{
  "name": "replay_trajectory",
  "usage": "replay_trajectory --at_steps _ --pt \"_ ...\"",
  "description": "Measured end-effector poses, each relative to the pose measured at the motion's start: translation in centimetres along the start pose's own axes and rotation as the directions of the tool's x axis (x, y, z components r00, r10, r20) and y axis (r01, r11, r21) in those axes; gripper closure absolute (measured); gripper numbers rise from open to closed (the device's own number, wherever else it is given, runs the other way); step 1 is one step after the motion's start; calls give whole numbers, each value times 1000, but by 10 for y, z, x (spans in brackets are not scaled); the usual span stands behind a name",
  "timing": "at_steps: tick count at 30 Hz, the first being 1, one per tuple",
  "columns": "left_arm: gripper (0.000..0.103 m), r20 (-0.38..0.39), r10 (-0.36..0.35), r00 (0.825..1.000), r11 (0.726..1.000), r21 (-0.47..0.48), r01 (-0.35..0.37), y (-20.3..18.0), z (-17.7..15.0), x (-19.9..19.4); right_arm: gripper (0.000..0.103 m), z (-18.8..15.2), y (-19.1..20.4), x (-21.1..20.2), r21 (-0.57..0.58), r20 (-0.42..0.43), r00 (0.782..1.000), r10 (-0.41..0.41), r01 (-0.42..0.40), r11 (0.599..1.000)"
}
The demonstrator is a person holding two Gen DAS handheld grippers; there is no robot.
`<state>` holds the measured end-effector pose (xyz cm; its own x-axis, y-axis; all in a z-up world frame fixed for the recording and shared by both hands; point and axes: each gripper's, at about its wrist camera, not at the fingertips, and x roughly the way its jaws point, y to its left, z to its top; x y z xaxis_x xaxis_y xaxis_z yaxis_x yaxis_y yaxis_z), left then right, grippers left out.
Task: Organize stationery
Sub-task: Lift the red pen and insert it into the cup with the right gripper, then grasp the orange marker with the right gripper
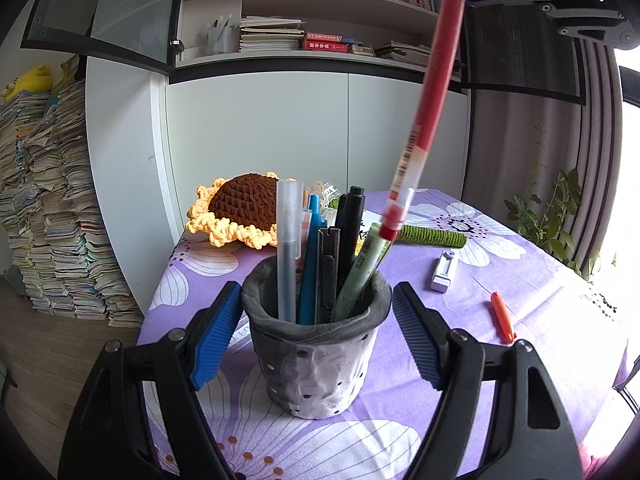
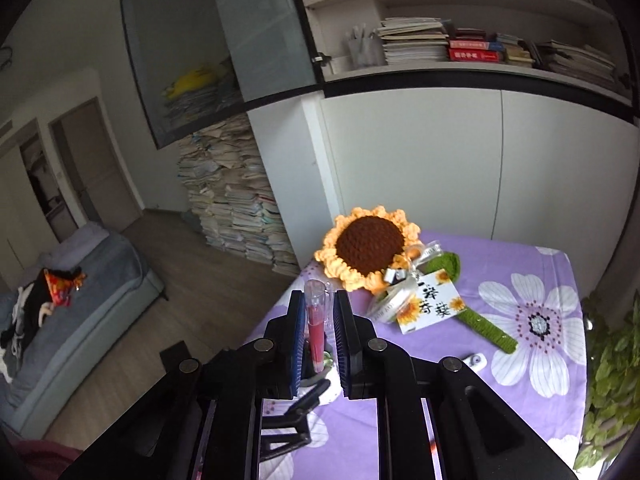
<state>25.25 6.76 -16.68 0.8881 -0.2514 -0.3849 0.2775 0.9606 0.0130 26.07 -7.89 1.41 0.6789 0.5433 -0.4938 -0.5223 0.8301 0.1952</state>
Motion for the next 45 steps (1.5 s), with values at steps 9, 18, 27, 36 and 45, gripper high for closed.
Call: replay_trajectory --at_steps 9,18,27,36,45 --pt "27 0 0 1000 1000 0 0 0 0 0 88 -12 4 61 3 -107 992 61 -61 998" --pt "27 0 -1 1000 1000 0 1 -1 0 0 87 -40 -1 117 24 -267 960 79 -75 997" --pt "26 -1 0 1000 1000 -1 0 -2 0 0 49 -37 -33 71 89 -209 978 26 -8 996" --pt "26 1 -1 1000 1000 1 1 -3 0 0 46 -113 -138 64 256 -449 862 -234 375 891" --pt "25 -2 -1 1000 1000 -1 1 -3 0 -1 57 -136 -169 85 367 -495 851 -174 386 846"
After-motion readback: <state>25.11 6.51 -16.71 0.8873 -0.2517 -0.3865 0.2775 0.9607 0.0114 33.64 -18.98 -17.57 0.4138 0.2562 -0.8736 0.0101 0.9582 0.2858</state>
